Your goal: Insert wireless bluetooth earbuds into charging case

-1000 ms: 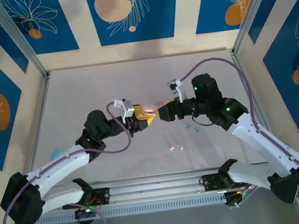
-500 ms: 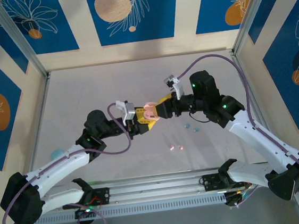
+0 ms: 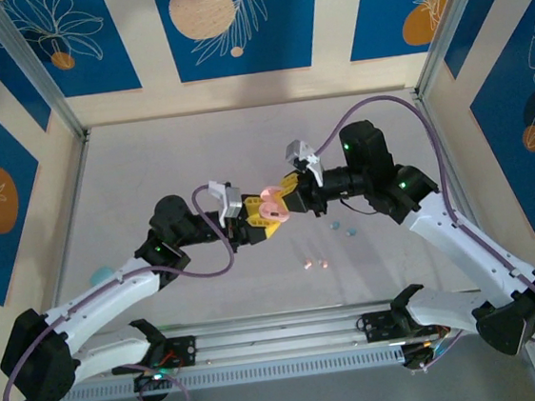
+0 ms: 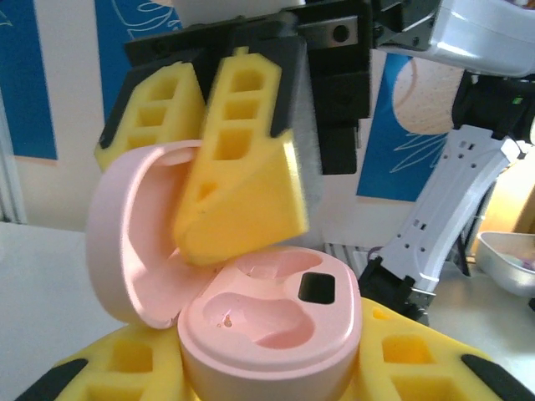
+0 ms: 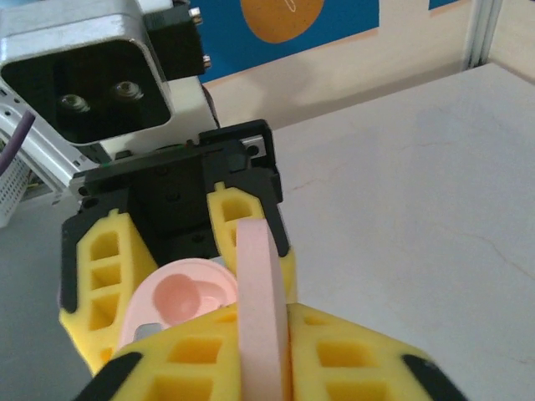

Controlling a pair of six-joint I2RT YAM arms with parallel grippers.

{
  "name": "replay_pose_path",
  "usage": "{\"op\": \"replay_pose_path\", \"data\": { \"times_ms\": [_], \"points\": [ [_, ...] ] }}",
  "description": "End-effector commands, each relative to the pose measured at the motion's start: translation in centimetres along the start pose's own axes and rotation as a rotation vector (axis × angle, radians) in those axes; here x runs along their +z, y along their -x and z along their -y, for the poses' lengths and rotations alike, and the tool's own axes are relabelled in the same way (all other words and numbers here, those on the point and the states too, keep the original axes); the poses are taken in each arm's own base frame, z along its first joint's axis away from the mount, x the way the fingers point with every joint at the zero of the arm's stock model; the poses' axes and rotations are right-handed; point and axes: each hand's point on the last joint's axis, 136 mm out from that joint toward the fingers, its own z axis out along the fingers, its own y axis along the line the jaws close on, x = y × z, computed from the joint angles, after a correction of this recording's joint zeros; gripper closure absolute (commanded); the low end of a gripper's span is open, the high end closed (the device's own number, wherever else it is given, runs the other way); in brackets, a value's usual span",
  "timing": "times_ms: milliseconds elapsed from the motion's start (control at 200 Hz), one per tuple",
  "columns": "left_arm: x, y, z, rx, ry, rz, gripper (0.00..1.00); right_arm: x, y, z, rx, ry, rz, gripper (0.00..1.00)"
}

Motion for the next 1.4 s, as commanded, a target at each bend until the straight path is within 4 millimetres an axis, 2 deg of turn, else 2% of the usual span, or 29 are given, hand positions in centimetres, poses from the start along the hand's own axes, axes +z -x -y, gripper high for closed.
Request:
{"op": "replay_pose_path", "data": {
  "times_ms": [0, 65, 175, 545, 1396],
  "points": [
    [0.4, 1.0, 0.2, 0.018, -0.021, 0.011, 0.73, -0.4, 0.8, -2.3, -0.087, 0.101, 0.013, 0.89],
    [0.5, 0.9, 0.2, 0.013, -0.022, 0.008, 0.72, -0.5, 0.8, -2.4, -0.1, 0.104, 0.017, 0.9],
    [0.5, 0.7, 0.2, 0.007, -0.026, 0.002, 0.7, -0.7, 1.0, -3.1, -0.139, 0.129, 0.027, 1.0],
    [0.5, 0.9, -0.3, 0.003, -0.001, 0.009, 0.56, -0.7, 0.9, -3.0, -0.155, 0.121, 0.035, 1.0],
    [0.9, 1.6, -0.9, -0.012, 0.016, 0.032, 0.42, -0.5, 0.8, -1.2, -0.173, -0.027, 0.038, 1.0]
  ]
}}
